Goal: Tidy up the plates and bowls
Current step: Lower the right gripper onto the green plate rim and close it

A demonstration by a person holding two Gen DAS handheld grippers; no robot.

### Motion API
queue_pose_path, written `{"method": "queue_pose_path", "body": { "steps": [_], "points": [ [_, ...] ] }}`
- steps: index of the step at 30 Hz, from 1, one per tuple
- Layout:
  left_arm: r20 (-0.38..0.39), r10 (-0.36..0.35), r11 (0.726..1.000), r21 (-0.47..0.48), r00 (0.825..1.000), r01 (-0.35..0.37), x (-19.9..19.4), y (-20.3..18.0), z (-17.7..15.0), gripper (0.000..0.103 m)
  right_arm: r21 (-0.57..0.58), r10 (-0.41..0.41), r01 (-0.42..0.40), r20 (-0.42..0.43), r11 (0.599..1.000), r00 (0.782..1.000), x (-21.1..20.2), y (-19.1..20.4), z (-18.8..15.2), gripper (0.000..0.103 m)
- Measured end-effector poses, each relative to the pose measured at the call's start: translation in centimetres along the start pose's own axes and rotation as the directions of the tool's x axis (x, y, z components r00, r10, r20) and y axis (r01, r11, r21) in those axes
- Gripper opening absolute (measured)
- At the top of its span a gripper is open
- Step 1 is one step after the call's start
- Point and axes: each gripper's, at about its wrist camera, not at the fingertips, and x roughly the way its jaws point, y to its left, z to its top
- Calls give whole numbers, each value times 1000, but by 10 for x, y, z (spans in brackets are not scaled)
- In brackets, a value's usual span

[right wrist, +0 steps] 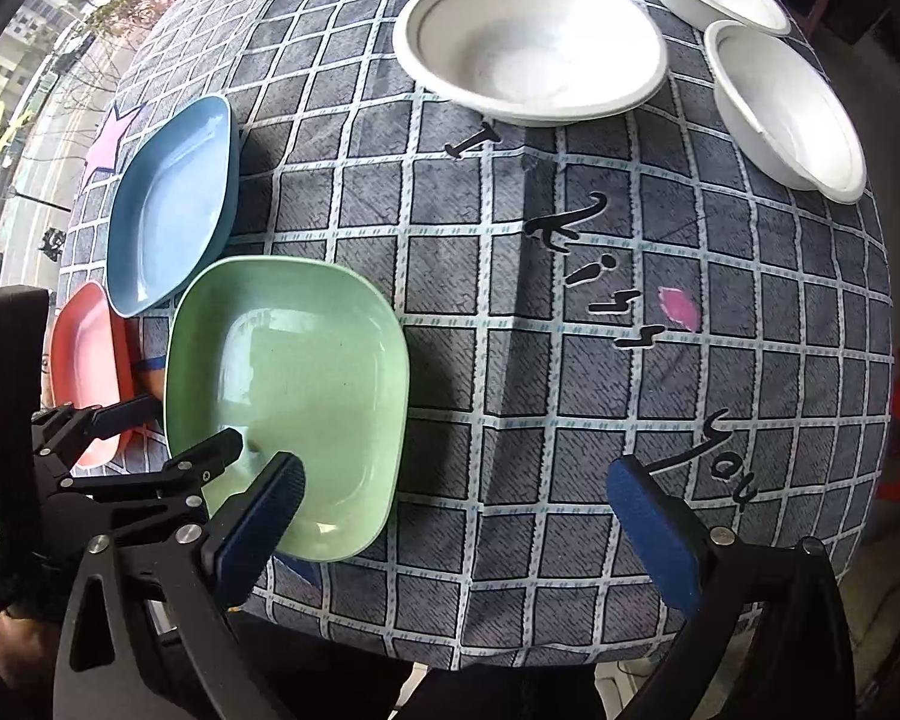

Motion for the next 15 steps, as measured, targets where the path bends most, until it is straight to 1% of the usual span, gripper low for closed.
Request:
{"method": "queue_pose_path", "body": {
  "steps": [3,4,5,6,7,8,12,15],
  "points": [
    [4,1,1000,2,1000,-1,5,3,-4,82,-15,-6,6,-7,1000,1000,5,4,-3,98],
    [6,1,1000,2,1000,-1,5,4,-3,81,-19,-8,8,-3,1000,1000,5,4,-4,96],
    [9,1,1000,1,1000,-1,5,5,-3,80,-25,-4,4,1,1000,1000,6,5,-5,85],
    [10,3,1000,0,1000,-3,5,5,-3,79,-32,1,-1,-1,999,1000,6,5,-5,80],
    [11,3,1000,-2,1000,-3,4,6,-1,79,-38,2,-2,-7,999,1000,7,7,-5,72],
    [13,3,1000,-3,1000,-3,0,8,-2,78,-40,3,-3,-12,999,1000,9,7,-4,71],
    [17,-2,1000,-11,1000,2,1,13,2,78,-39,27,-28,-24,999,999,12,12,-1,71],
    [11,11,1000,3,1000,-11,3,11,7,78,-31,20,-22,-51,999,999,22,12,2,71]
  ]
}}
